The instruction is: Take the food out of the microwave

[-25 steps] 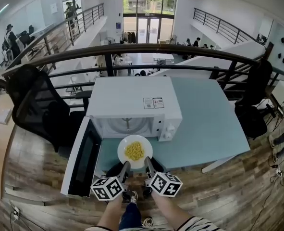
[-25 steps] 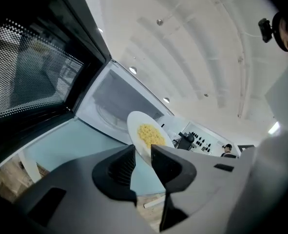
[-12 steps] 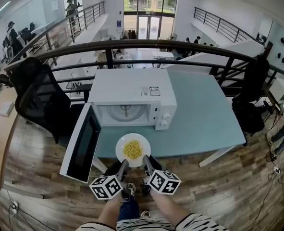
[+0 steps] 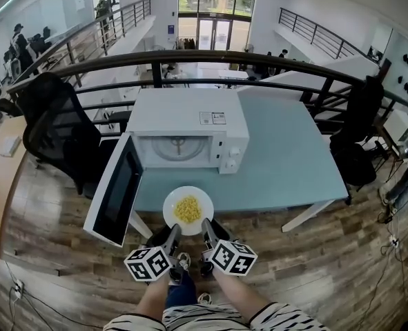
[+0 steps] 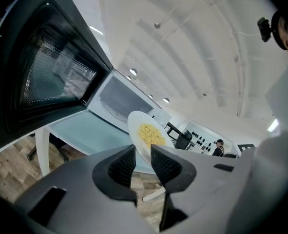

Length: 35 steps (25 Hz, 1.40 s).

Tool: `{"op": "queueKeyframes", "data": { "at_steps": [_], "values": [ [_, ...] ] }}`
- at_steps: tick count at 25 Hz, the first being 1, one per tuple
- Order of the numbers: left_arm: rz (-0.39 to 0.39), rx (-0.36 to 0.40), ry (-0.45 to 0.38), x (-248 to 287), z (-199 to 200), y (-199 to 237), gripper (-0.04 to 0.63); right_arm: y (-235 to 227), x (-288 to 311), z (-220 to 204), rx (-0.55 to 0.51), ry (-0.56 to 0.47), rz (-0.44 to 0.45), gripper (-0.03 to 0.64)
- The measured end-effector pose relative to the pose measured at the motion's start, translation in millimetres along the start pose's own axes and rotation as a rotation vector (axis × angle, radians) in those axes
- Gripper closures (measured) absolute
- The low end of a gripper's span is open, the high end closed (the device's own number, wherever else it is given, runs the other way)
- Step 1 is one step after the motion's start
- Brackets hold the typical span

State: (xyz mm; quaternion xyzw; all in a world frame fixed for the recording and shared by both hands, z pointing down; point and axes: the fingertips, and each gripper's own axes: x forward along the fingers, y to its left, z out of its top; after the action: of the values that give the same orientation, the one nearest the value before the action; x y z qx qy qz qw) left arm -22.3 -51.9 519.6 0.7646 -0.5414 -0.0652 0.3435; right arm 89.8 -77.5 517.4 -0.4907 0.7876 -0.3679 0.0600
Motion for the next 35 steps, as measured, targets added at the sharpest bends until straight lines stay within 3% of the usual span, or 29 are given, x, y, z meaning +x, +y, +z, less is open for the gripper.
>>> {"op": "queueKeyframes", "data": {
  "at_steps": [17,35],
  "values": [
    [-0.004,-0.012,0.053,-14,-28,-4,0.488,-11,-24,-21,0.008,0.033,-0.035,0.538],
    [-0.003,-0.026,0.059,-15,-27,5,0.492,-8,-18,-26,0.001,0.043,-0.041,0.541]
  ]
}}
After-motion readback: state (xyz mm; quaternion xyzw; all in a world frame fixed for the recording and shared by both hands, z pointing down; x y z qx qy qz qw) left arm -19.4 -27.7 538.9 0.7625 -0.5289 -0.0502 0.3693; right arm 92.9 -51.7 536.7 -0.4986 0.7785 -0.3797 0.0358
